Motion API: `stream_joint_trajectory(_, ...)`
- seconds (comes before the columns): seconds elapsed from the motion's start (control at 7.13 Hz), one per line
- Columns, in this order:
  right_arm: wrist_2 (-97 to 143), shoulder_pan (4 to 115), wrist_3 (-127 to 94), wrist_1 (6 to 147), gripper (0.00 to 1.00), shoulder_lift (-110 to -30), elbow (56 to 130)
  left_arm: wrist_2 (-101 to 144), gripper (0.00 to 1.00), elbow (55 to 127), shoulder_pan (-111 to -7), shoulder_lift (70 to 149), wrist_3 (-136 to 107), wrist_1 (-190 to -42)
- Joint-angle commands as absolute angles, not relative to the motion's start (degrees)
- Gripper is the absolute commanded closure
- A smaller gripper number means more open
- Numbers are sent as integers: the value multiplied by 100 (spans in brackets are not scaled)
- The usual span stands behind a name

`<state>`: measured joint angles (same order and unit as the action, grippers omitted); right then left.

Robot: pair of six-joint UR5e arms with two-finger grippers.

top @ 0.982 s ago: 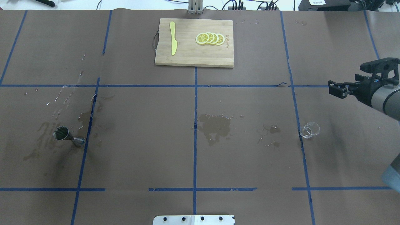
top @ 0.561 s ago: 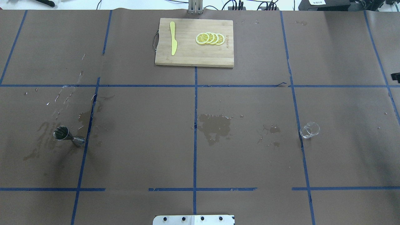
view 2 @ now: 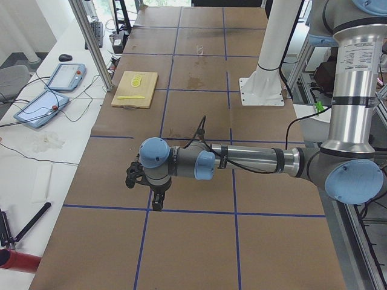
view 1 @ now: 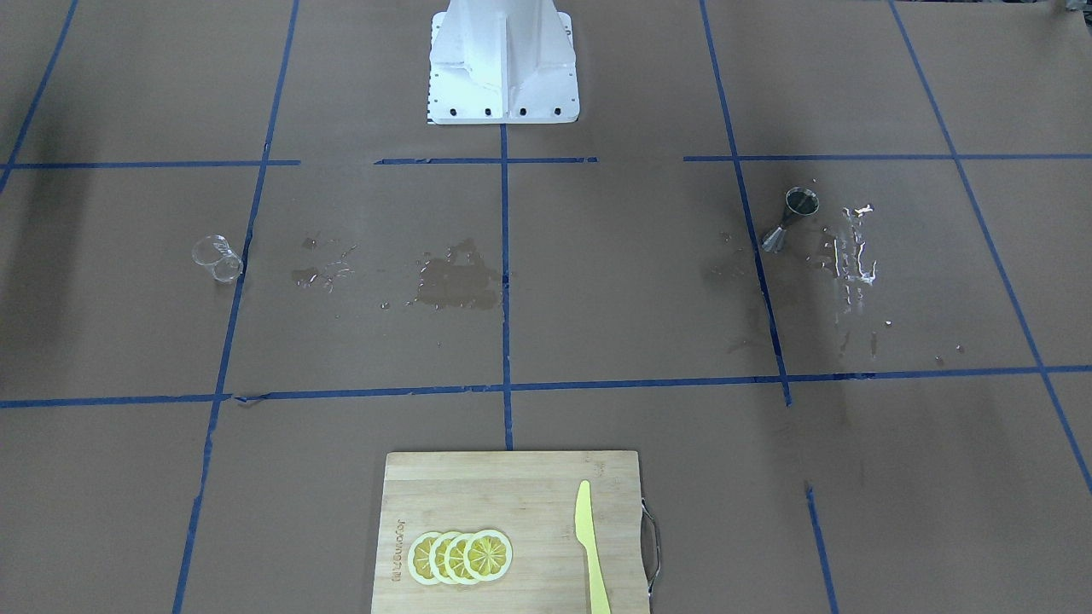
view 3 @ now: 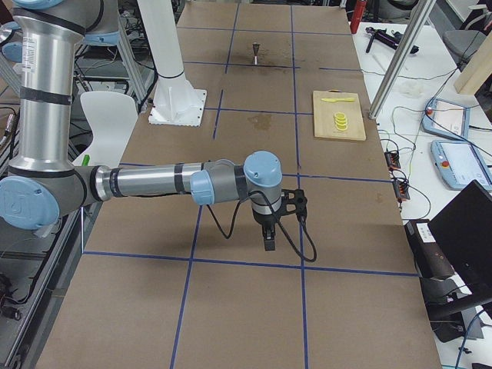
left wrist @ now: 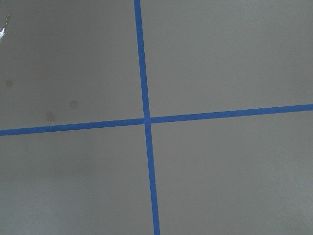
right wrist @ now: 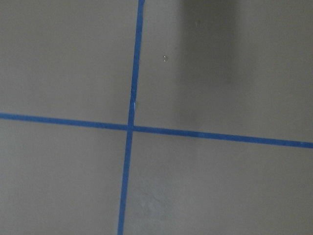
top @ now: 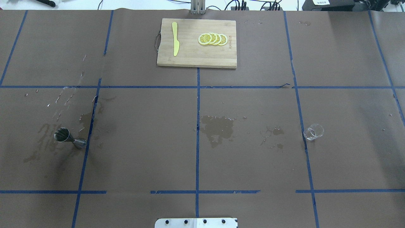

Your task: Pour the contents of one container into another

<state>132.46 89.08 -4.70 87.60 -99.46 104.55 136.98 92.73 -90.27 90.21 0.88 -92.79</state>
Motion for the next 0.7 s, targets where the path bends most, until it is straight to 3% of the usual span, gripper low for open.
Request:
stream_joint_trajectory(0.0,13271,8974,-519,8921,0,-10213,10450,13702,0,9246,-9000,8991,88,-9272)
stream_joint_trajectory(0.56,13245,8974,-457,8895,0,-10213,10257,13702,0,9281,-9000,8983,97,-9281)
